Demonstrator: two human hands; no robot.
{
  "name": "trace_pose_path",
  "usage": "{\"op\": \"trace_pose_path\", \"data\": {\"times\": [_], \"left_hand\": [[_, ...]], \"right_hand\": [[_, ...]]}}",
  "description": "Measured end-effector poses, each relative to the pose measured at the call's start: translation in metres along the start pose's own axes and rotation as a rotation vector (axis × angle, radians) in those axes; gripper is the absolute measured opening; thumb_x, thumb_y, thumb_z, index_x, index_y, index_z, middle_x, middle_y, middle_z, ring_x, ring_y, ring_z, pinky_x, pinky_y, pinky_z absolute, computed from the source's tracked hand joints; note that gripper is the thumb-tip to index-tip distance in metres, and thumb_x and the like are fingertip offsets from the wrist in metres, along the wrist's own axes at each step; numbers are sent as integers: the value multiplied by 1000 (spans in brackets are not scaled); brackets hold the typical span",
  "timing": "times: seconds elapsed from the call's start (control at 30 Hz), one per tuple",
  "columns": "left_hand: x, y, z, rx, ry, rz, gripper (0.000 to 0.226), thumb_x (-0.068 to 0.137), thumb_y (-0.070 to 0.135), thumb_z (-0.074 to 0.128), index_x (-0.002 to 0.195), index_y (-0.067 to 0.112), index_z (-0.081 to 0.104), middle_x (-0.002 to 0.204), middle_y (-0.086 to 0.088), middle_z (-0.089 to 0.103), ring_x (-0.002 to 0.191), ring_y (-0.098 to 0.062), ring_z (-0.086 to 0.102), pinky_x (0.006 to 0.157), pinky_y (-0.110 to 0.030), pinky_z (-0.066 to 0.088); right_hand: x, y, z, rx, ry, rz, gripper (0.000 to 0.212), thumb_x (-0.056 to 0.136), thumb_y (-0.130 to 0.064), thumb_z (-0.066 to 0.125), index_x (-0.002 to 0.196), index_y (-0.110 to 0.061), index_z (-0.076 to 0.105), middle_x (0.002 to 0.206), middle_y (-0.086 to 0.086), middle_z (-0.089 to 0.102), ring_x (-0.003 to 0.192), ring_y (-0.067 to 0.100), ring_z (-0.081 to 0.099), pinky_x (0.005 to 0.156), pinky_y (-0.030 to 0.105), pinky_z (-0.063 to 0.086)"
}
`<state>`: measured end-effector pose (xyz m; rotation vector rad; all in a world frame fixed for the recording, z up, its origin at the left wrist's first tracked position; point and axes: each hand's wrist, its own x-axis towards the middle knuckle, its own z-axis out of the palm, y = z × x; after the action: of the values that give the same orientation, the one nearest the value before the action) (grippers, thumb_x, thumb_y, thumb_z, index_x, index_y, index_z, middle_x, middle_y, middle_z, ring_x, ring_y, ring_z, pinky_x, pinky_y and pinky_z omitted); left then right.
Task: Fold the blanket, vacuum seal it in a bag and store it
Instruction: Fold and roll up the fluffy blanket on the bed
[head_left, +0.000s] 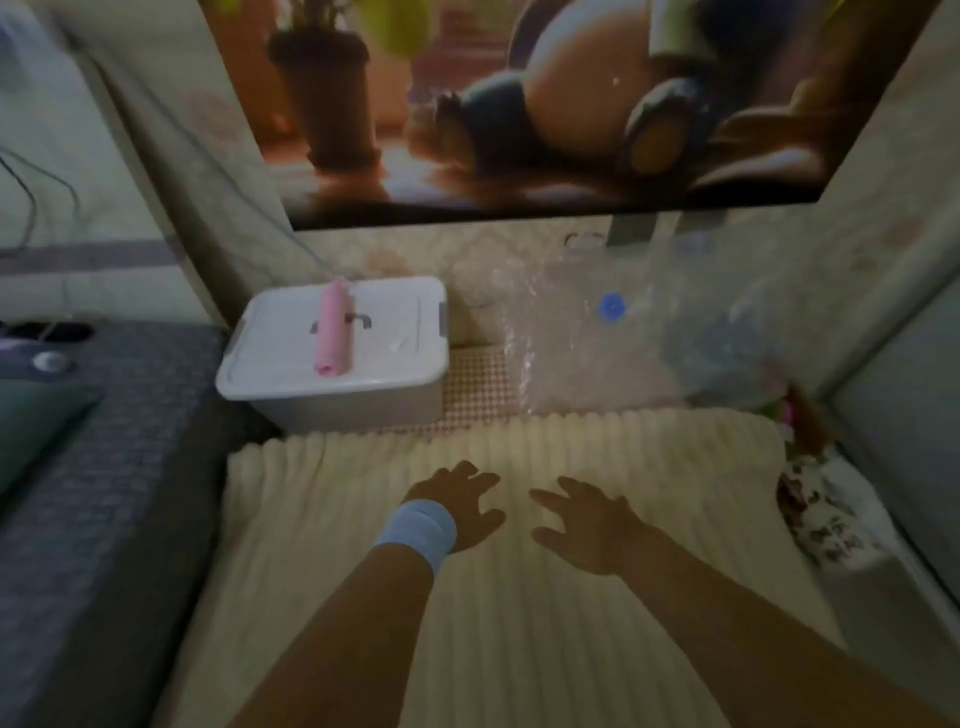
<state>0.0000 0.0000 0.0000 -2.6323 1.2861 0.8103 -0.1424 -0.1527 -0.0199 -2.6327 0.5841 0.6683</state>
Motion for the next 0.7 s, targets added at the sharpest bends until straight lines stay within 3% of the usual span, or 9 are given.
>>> {"op": "trace_pose_path", "data": {"times": [0.17, 0.37, 0.53, 0.7], "left_hand": [[51, -3, 91, 86, -63, -20, 71, 91, 67, 33, 151, 43, 4, 161, 9, -7, 148, -21, -1, 119, -48, 11], [94, -13, 156, 98, 45, -33, 81, 86, 72, 36, 150, 43, -6, 159, 8, -19, 147, -24, -14, 117, -55, 2], [86, -10, 184, 93, 229, -32, 77, 89, 68, 33, 151, 40, -2, 161, 6, -13, 148, -24, -10, 117, -54, 1], [18, 7, 193, 28, 297, 32, 69, 94, 53, 42, 152, 32, 12, 161, 1, 6, 147, -22, 8, 119, -42, 14]], "right_hand": [[47, 24, 81, -109, 32, 14, 70, 93, -72, 30, 154, -47, 6, 166, -1, -6, 152, 27, -11, 115, 66, 0], [92, 43, 136, -191, 153, 31, 75, 89, -76, 31, 151, -53, -3, 166, -2, -10, 152, 27, -9, 113, 67, 1], [86, 45, 152, -185, 247, 9, 73, 92, -73, 31, 153, -50, -2, 166, -1, -8, 152, 27, -7, 116, 63, 0], [14, 35, 170, -140, 305, -21, 69, 98, -61, 37, 157, -39, 8, 166, 2, 2, 153, 24, 3, 121, 53, 8]]}}
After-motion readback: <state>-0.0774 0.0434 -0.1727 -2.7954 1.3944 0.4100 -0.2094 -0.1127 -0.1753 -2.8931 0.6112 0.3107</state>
